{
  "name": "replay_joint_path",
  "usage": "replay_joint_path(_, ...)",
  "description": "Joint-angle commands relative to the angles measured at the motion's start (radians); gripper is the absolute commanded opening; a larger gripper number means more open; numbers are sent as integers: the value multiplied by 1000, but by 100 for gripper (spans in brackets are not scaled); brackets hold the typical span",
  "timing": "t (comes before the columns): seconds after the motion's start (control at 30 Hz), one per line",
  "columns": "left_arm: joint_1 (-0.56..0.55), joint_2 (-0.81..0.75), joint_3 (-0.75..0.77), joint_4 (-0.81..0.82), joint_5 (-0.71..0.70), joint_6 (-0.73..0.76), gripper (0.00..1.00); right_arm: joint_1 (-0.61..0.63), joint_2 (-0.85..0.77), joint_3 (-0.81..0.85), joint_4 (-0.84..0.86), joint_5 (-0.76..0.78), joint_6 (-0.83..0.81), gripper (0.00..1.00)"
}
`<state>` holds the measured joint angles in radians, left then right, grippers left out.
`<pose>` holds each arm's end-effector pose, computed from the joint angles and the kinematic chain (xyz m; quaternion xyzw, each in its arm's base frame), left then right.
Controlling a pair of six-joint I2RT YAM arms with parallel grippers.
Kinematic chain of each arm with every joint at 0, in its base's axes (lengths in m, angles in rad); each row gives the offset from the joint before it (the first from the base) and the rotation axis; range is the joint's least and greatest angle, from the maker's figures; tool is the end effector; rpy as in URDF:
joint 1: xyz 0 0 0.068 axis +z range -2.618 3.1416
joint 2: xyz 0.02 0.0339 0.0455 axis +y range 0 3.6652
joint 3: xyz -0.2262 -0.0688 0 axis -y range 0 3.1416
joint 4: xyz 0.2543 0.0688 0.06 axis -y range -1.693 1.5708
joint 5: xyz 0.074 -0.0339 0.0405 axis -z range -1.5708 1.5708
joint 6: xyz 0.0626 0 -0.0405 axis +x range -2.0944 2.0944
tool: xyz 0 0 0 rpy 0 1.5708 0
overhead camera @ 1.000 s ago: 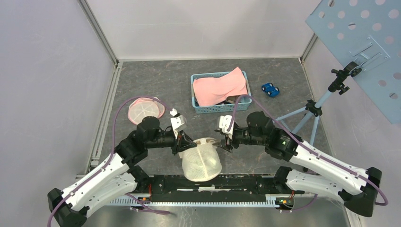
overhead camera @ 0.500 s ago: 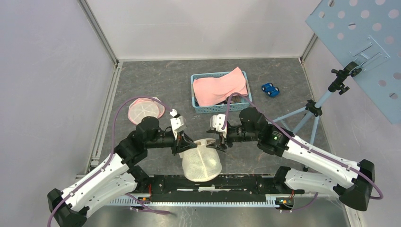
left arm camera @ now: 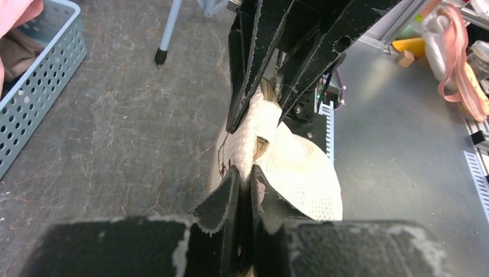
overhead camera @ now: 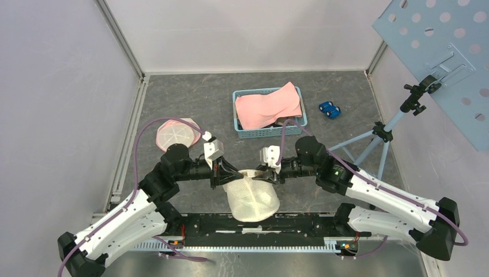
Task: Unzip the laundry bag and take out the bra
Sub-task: Unzip the laundry bag at the center of the board.
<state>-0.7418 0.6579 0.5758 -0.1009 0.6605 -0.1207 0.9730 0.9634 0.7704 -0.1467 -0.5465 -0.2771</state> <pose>0.1368 -0.1775 0.2683 0.4197 0.6291 -0.4794 0.4454 0.1263 0.2433 0.2669 -0.5864 0.5464 0.3967 0.4475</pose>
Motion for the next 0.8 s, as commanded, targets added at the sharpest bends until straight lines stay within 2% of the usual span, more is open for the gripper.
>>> replay_joint_path(0.0,0,-12,-19,172,5,-116,6,4,-39,-19,82,-3,16,21)
replay_joint_path(0.13,-1,-28,-30,191,-16,-149,16,4,-57,-22,85,17,29,1)
replay_joint_path(0.2,-1,-36,-36,202,-33,-165,24,4,-56,-23,83,15,36,0)
replay_joint_path(0.4,-1,6,-41,251,-49,-252,38,5,-55,-26,102,8,72,0)
replay_joint_path(0.5,-1,25,-53,280,-72,-283,40,4,-60,-26,115,11,83,0)
replay_joint_path(0.63,-2,31,-59,285,-119,-304,36,5,-67,-28,131,0,102,0)
replay_joint_path(0.77,-2,44,-96,402,-112,-393,33,6,-55,-33,140,-18,115,0)
